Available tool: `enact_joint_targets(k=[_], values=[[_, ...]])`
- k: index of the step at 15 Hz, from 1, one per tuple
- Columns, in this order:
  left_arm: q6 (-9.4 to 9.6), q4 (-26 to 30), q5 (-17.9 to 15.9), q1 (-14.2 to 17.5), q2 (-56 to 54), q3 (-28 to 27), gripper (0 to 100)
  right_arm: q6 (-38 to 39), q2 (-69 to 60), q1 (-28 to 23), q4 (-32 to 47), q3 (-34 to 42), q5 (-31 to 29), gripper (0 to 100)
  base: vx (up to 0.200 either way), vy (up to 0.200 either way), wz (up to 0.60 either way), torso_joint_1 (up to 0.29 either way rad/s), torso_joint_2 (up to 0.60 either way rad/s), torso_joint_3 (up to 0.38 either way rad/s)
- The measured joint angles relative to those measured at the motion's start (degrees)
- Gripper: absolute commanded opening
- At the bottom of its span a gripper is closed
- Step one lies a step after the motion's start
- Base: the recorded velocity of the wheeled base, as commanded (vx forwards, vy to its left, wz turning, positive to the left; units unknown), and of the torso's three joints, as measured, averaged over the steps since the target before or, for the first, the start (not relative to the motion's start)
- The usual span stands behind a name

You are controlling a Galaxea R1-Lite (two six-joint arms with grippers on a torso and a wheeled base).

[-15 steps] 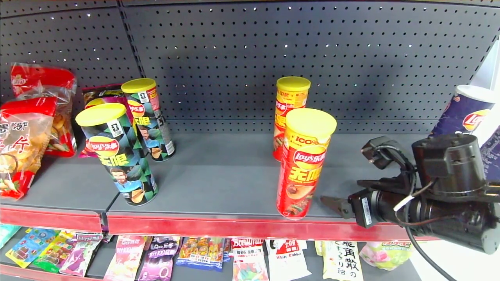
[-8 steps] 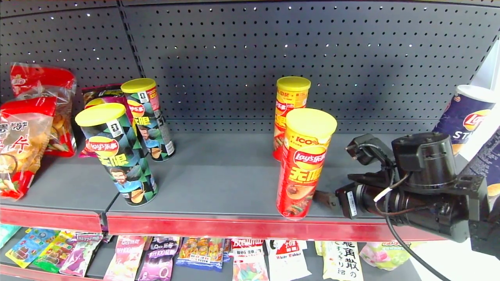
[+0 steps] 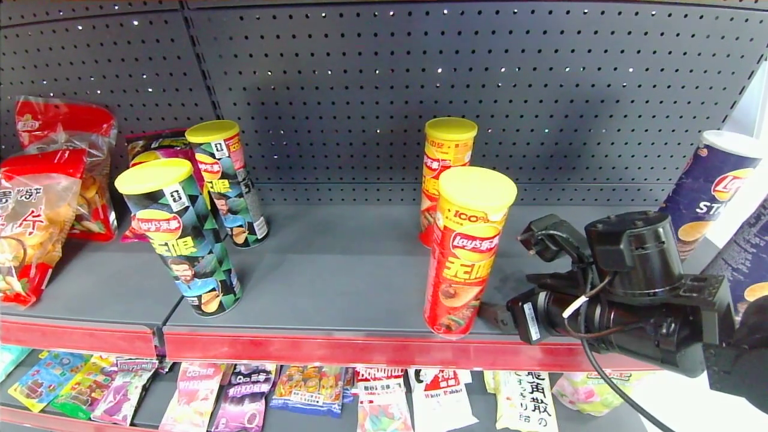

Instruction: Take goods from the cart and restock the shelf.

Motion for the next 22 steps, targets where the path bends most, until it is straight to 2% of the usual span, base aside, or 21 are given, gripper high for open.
enact_joint_targets(k=[22], values=[[0.0, 0.0, -0.02, 0.0, 0.0, 0.0, 100, 0.02, 1.01, 2.97, -0.13, -1.39, 0.0, 100, 0.0, 0.0, 0.0, 0.0, 0.0, 0.0]])
